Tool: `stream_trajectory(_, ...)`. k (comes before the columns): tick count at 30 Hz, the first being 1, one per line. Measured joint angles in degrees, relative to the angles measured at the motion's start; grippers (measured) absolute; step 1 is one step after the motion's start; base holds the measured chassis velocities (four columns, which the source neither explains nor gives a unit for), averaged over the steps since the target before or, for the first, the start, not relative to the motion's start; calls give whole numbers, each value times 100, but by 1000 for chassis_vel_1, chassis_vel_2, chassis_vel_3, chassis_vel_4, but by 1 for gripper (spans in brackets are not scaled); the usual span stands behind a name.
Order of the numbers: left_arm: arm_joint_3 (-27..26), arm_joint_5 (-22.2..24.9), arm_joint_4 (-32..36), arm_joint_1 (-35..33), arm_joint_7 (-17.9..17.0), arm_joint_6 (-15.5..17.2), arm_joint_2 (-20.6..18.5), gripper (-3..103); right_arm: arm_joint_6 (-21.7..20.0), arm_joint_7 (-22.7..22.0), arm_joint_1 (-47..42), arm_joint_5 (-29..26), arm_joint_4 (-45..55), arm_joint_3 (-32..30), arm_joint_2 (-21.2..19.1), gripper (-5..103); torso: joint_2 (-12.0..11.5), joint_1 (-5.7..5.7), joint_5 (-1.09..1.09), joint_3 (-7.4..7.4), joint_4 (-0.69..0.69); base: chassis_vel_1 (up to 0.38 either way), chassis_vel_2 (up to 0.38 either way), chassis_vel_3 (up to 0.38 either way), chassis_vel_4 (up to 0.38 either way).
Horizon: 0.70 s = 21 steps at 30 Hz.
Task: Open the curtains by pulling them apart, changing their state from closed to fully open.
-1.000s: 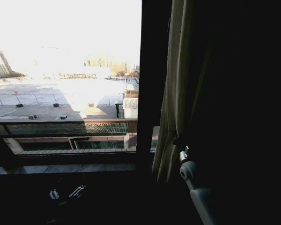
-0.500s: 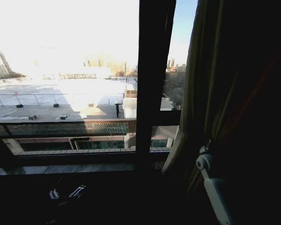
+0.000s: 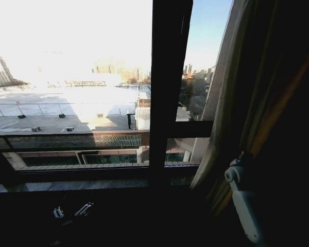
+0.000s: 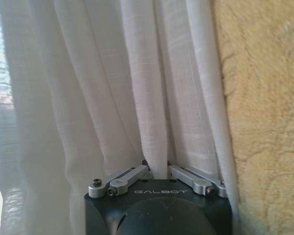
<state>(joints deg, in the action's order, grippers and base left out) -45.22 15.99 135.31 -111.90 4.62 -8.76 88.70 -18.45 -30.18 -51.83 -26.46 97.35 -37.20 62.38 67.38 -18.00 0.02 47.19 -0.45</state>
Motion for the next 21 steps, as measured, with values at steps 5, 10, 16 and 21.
stream_trajectory(5,10,14,-12,40,-1,7,-5,100,-252,482,-646,-113,1142,228,-74,14,0,0,-2,0,1,0,0,0,0)
stream_trajectory(10,0,100,12,85,-5,47,-6,100,-530,680,-1381,-352,2198,568,-239,35,0,0,-2,-1,2,0,0,0,0)
stream_trajectory(16,0,137,-36,157,-13,91,-7,100,-474,930,-2171,-338,2969,890,-132,51,0,1,-2,-1,0,0,0,0,0)
stream_trajectory(21,23,151,-16,232,-34,289,0,100,-66,1403,-2689,629,3255,1046,133,73,1,0,-2,-1,0,0,0,0,0)
